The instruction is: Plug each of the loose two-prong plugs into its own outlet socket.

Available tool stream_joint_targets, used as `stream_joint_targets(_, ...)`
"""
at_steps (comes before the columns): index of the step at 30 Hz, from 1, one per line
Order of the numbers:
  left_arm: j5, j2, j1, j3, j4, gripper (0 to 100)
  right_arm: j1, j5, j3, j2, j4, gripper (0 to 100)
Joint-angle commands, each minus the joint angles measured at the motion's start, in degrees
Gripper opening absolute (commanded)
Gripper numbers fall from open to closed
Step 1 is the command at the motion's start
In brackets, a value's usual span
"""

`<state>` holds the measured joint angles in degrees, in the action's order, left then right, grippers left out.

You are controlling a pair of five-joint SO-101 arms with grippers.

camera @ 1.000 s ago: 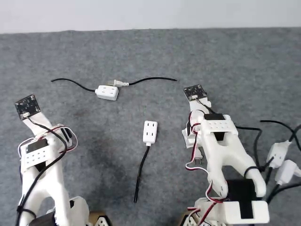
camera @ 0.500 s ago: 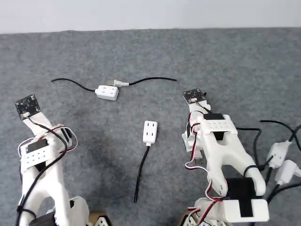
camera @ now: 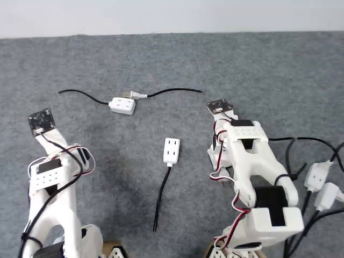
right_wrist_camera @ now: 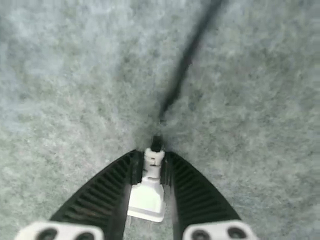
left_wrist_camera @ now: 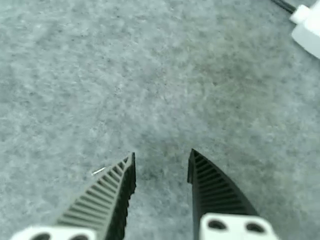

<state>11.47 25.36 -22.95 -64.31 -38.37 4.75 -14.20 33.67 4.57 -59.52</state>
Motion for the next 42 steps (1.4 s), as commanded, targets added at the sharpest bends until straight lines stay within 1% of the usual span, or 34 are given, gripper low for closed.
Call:
stream_joint_targets(1, -0.79, 0.18, 1.93, 0.04, 0.44, 17, 0.22, -0.44, -2.64, -0.04, -0.31, 0.8)
stream_joint_targets(2, -1.41, 0.26, 2.02, -0.04, 0.00, 17, 0.22, -0.44, -2.64, -0.13, -0.92, 0.9)
stream_joint_targets(5, -6.24, 0.26, 2.11, 0.04, -0.79, 17, -0.84, -0.35, -2.55, -1.98, -1.71, 0.8)
stream_joint_targets(8, -6.59, 0.26, 4.57, 0.13, -2.20, 17, -2.42, -0.26, -1.23, -7.52, -2.95, 0.8)
stream_joint_targets(11, -6.59, 0.44, 7.30, 0.13, -3.34, 16, -1.36, -0.18, 0.70, -15.60, -5.14, 0.8)
stream_joint_targets(14, -6.68, 0.62, 10.20, 0.13, -5.54, 11, 2.86, 1.85, 1.32, -25.71, -9.10, 0.8)
stream_joint_targets(16, -6.95, 0.62, 12.13, 0.13, -6.86, 10, 6.64, 2.37, 0.97, -33.19, -12.62, 0.8)
stream_joint_targets(19, -7.56, 0.44, 14.24, -0.04, -8.88, 11, 13.23, 2.37, -0.44, -43.30, -16.92, 0.8)
stream_joint_targets(21, -10.55, 0.26, 15.30, -0.04, -10.81, 14, 16.48, 1.76, -1.41, -48.57, -18.51, 0.8)
stream_joint_targets(23, -12.48, 0.18, 16.53, -0.04, -13.01, 16, 18.95, -0.88, -1.76, -53.23, -18.95, 0.8)
stream_joint_targets(26, -13.80, 0.18, 20.31, -0.84, -17.05, 15, 23.08, -3.78, -2.20, -58.24, -19.65, 0.8)
stream_joint_targets(28, -17.58, 0.44, 23.21, -1.80, -17.93, 11, 27.03, -3.96, -2.02, -59.74, -19.47, 0.8)
stream_joint_targets(31, -25.49, 0.62, 25.85, -2.15, -18.64, 2, 32.84, -4.04, -2.02, -59.65, -18.77, 0.8)
stream_joint_targets(34, -35.60, 0.70, 27.87, -1.54, -21.80, 1, 37.85, -3.87, -0.62, -59.74, -16.75, 0.8)
stream_joint_targets(36, -40.26, 0.70, 27.96, -0.57, -23.12, 1, 39.87, -3.43, 1.85, -59.74, -14.37, 0.8)
stream_joint_targets(38, -42.02, 0.70, 28.22, -0.04, -23.38, 1, 40.31, -1.93, 5.01, -59.65, -11.03, 0.8)
stream_joint_targets(42, -42.20, 0.79, 30.15, 0.22, -23.12, 1, 40.22, -1.67, 9.93, -59.65, -6.29, 0.8)
